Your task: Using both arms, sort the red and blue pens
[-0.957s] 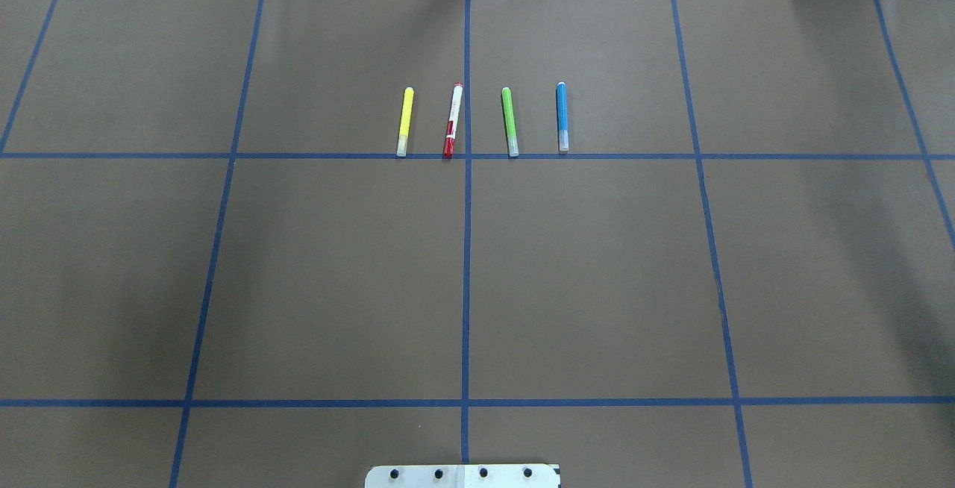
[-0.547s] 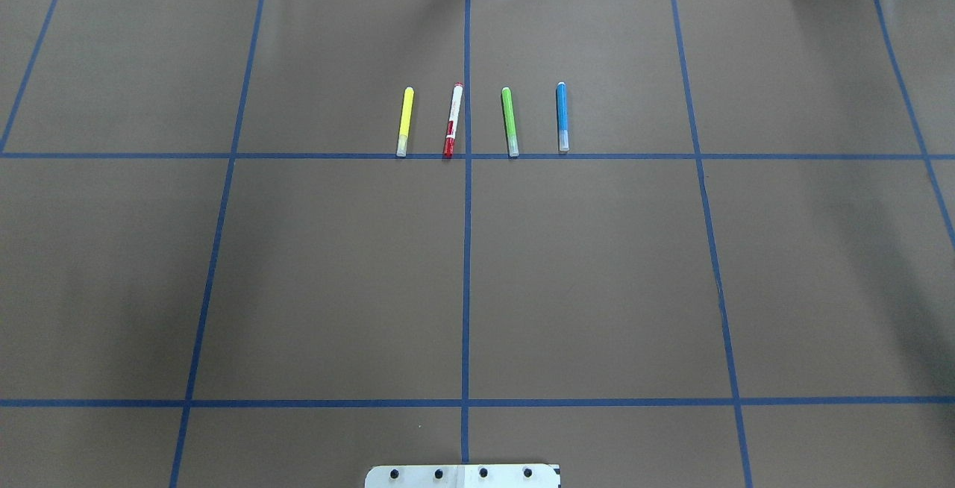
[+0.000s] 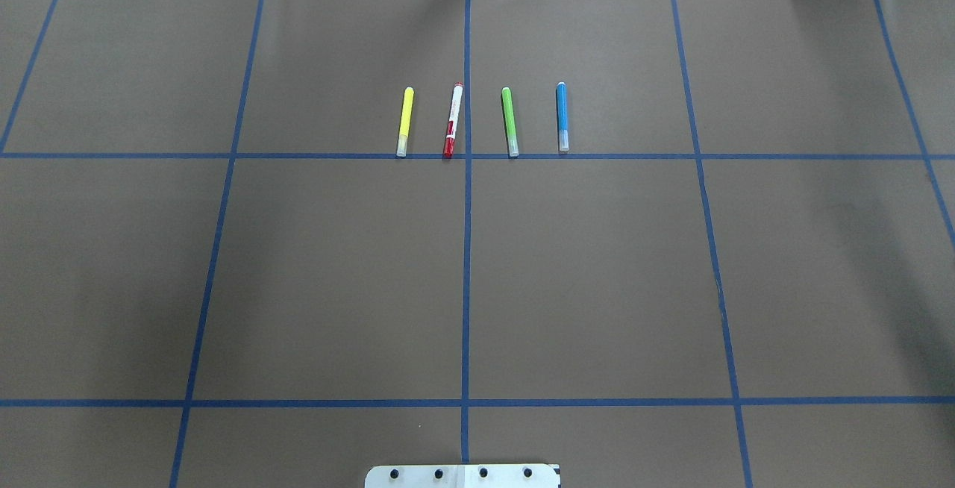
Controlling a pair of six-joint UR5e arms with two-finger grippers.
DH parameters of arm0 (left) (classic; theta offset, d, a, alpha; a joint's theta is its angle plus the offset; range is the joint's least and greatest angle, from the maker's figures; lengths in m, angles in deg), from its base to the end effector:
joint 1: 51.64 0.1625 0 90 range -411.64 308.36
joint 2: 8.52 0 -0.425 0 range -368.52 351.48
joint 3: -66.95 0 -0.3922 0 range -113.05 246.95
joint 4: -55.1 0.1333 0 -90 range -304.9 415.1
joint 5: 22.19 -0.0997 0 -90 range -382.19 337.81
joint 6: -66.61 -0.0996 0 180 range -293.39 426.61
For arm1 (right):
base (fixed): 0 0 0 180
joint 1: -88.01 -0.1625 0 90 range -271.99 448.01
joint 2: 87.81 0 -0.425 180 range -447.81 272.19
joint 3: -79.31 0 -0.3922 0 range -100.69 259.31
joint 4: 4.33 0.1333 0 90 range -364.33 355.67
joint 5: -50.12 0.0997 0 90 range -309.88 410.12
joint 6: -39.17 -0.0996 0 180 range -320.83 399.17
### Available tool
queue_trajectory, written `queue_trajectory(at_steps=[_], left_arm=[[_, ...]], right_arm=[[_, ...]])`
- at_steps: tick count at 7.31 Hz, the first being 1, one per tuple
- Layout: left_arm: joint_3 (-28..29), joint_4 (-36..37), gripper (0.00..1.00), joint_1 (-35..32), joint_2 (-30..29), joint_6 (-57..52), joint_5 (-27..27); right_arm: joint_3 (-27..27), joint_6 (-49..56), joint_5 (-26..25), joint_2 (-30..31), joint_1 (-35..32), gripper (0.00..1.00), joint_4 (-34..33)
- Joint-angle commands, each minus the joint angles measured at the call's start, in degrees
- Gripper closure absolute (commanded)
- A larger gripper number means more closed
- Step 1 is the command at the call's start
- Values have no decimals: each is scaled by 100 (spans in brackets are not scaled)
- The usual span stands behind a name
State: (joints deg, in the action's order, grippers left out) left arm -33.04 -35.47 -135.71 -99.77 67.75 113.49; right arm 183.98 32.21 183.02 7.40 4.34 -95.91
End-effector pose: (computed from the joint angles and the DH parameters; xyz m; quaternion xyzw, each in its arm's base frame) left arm -0.0095 -0.5095 0.5587 0.0708 0.3912 0.0782 0.9142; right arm 0.0147 -0.4615 0.5799 0.0213 -0.3698 -0.0200 0.9287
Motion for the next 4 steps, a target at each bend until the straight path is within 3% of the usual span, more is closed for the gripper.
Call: queue_trajectory(at_steps=[1,2,4], left_arm=[[-90,-100,0,5,19,123,213],[-126,-275,0,57,-33,515,213],[-153,-365,1,810,-479,799,125]], right_arm=[[18,-6,112,23,0,0,0],[27,-6,304,84,0,0,0],[71,-6,324,173,-18,0,9]])
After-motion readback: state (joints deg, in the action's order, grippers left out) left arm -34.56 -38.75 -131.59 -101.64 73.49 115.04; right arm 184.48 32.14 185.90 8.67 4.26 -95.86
